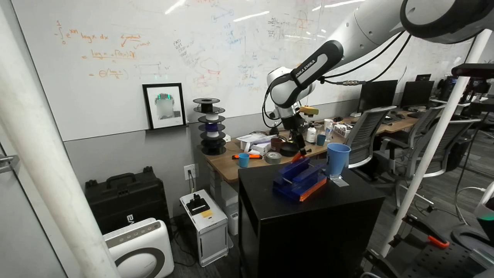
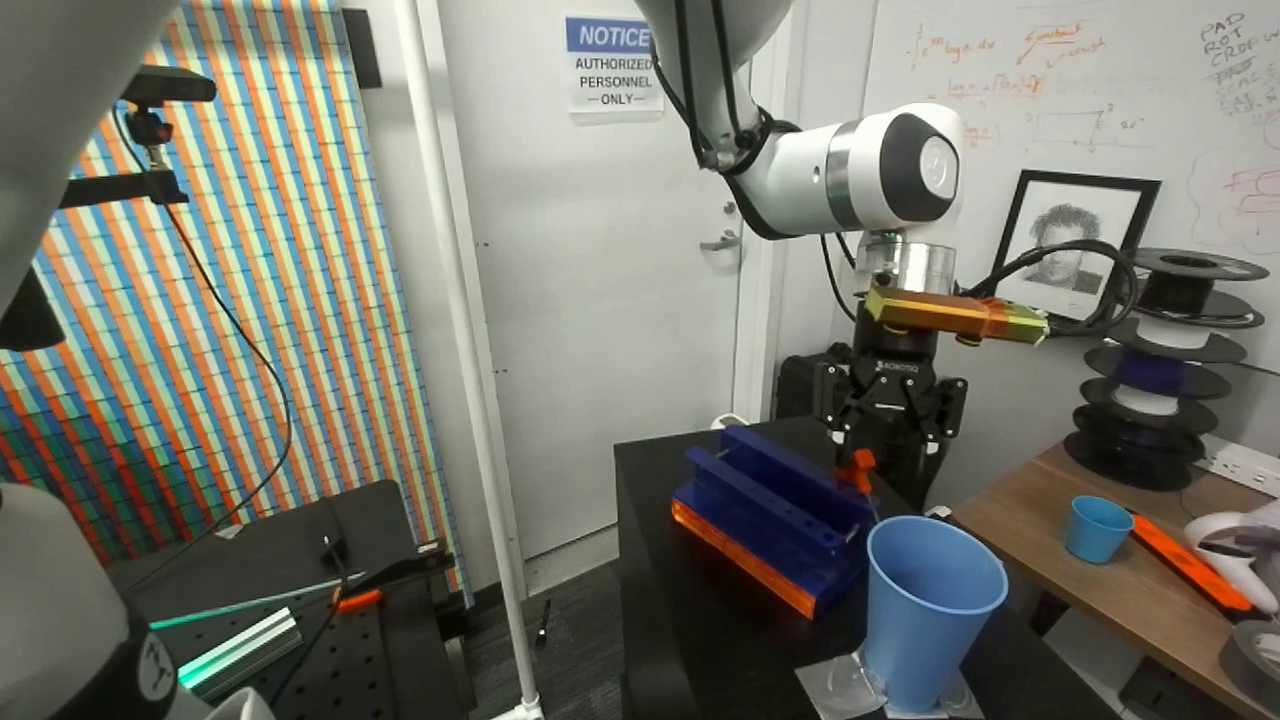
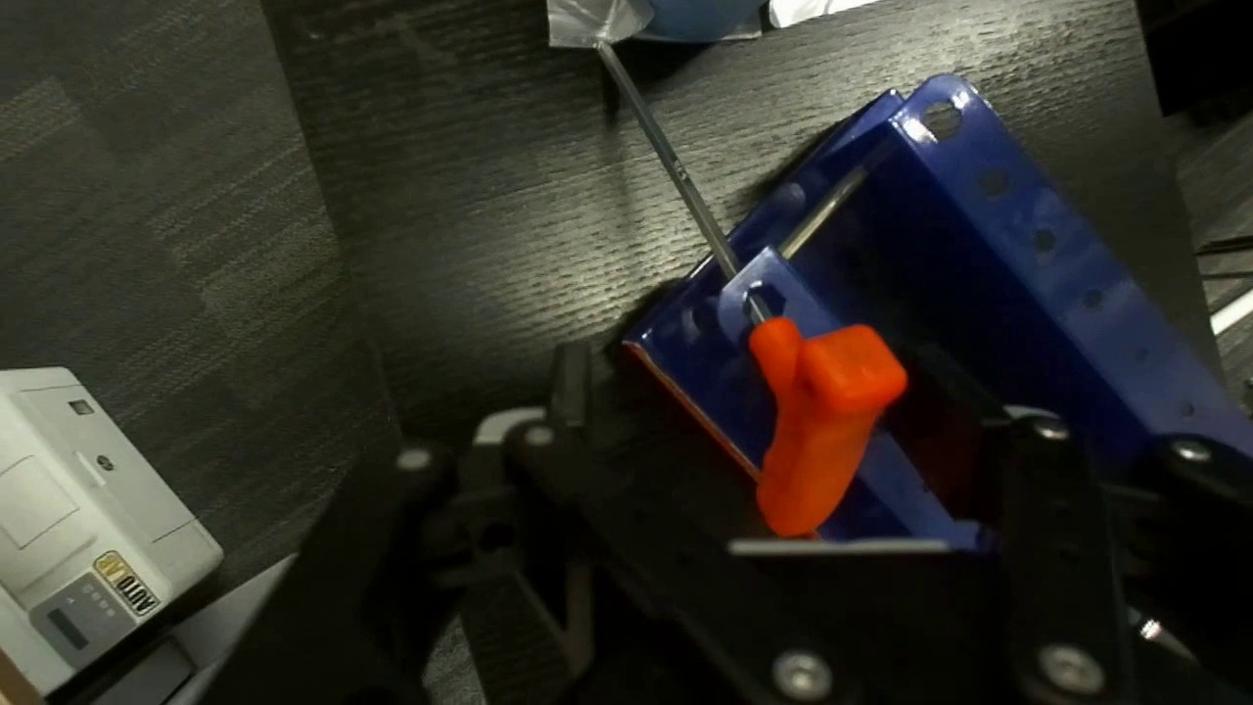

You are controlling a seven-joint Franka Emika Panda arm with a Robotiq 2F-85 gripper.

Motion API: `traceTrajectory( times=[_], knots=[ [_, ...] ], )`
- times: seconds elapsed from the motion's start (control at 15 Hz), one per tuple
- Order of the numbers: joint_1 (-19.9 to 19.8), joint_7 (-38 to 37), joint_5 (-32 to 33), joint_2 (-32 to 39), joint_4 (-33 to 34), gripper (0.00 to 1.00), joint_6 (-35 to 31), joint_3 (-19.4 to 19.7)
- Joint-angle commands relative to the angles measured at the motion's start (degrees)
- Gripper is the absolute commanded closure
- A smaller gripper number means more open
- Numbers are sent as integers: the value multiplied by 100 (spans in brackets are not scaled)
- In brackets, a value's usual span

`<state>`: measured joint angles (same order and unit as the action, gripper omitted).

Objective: Pick up the orange object and put it in the blue cup.

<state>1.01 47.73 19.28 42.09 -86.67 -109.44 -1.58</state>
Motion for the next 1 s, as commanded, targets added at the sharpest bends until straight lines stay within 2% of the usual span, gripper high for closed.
traceTrajectory(
  times=[0.0, 0.27, 0.53, 0.6, 0.73, 0.8, 0.93],
  knots=[
    [-90, -60, 115, -74, -58, 55, -253, 30],
    [-305, 92, 72, -421, -547, 86, -703, 21],
    [-439, 413, -7, -713, -871, 94, -611, -56],
    [-467, 603, -36, -845, -958, 89, -446, -89],
    [-510, 845, -75, -1101, -1128, 64, -395, -113],
    [-511, 899, -92, -1197, -1183, 64, -393, -106],
    [-502, 983, -161, -1334, -1149, 49, -325, -93]
  ],
)
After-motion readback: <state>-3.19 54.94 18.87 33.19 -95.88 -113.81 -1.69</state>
